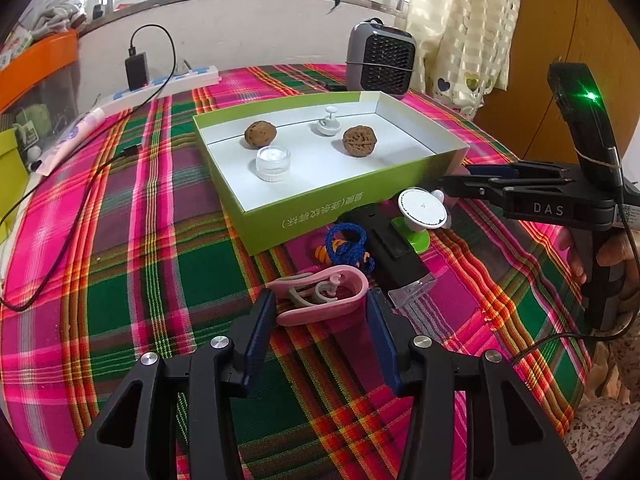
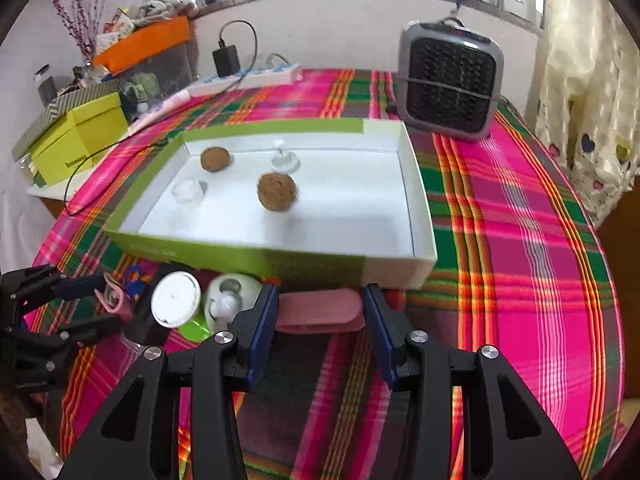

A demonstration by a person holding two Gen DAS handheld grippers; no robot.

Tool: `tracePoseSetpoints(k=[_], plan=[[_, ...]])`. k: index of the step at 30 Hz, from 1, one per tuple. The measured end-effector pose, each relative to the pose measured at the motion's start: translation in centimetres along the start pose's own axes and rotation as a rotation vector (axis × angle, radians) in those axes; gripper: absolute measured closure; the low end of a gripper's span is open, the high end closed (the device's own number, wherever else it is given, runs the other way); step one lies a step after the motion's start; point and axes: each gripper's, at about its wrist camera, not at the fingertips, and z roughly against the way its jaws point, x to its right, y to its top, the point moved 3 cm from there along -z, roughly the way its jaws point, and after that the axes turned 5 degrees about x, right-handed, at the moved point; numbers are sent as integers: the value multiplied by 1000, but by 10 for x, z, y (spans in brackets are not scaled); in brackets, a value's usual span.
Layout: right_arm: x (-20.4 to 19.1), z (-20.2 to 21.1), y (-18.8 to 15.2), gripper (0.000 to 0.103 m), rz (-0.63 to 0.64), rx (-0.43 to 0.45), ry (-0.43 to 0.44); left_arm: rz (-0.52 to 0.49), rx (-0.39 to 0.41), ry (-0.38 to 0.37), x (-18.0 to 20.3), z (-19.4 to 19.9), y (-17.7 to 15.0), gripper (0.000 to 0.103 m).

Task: Organize objects
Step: 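Grasp the pink block with the right tool while the left tool approaches the pink clip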

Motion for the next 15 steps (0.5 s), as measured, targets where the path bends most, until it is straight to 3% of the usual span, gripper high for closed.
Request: tracePoseSetpoints(k=[7, 15], plan=[[13, 11, -15, 58, 21, -36, -63, -1, 0, 0, 0, 0, 0, 58], [24, 23, -18, 58, -43, -23, -52, -13, -2, -19, 6, 2, -3, 58]])
